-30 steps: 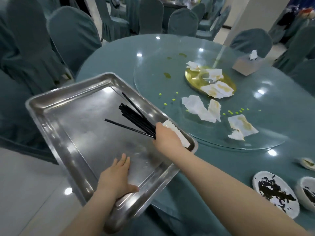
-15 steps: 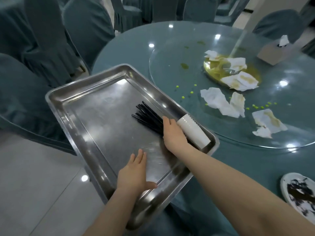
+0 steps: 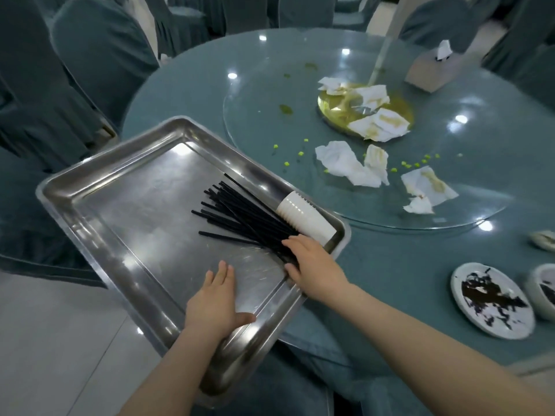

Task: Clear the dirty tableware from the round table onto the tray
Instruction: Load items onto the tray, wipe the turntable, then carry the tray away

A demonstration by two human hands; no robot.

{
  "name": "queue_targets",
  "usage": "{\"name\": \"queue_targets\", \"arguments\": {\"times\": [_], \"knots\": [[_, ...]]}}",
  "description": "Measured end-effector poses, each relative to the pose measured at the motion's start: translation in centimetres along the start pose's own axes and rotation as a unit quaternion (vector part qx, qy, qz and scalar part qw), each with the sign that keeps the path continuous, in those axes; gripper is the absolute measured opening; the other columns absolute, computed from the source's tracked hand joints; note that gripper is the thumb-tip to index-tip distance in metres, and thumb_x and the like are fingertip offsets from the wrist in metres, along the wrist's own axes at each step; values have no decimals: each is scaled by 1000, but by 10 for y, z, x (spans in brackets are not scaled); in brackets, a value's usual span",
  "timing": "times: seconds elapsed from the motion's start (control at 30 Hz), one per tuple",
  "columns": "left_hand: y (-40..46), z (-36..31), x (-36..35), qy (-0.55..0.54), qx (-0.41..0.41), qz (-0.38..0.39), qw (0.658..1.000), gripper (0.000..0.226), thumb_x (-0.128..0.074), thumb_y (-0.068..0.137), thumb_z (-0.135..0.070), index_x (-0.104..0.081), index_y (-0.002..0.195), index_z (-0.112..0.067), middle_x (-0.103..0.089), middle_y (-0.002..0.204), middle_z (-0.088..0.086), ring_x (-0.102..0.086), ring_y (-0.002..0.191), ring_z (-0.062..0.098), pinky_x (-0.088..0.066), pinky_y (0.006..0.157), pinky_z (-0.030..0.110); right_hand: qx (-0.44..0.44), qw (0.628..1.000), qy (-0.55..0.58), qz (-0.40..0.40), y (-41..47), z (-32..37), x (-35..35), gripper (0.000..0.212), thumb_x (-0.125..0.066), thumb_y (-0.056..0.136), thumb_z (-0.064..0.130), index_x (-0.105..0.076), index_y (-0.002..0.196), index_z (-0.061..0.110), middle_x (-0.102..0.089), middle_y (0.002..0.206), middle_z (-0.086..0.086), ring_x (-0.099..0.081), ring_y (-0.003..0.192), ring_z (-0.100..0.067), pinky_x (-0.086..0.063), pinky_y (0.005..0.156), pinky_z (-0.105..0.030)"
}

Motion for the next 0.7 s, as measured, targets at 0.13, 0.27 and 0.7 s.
{"name": "queue_targets", "arguments": {"times": [0.13, 0.27, 0.7], "knots": [[-8, -4, -1, -23, 0, 2, 1000, 111, -61, 78, -64, 7, 153, -19, 14, 160, -3, 4, 148, 23, -24, 115, 38, -35, 999, -6, -41, -43, -30, 21, 44, -53, 92, 23, -50, 134, 13, -51, 136, -4, -44, 127, -20, -30, 105, -25], [-26, -13, -3, -75, -25, -10, 997, 90, -58, 88, -47, -1, 153, -21, 7, 161, 0, -3, 148, 20, -16, 117, 33, -88, 993, 39, -66, -87, -63, 34, 39, -57, 90, 21, -54, 128, 14, -56, 129, -2, -49, 121, -21, -33, 104, -27], [-70, -271, -22, -217, -99, -56, 970, 59, -61, 90, -27, -38, 144, -24, -41, 148, -6, -38, 135, 12, -28, 106, 23, -348, 900, 246, -89, -308, -253, 79, 19, -68, 83, 17, -61, 84, 34, -68, 77, 16, -62, 73, 3, -45, 72, -8]]}}
Point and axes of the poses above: each hand's wrist, its own y-axis towards the middle knuckle, its own x-axis out of the back of the hand, z = x × y, the point moved 5 cm from there along y, towards the middle knuckle
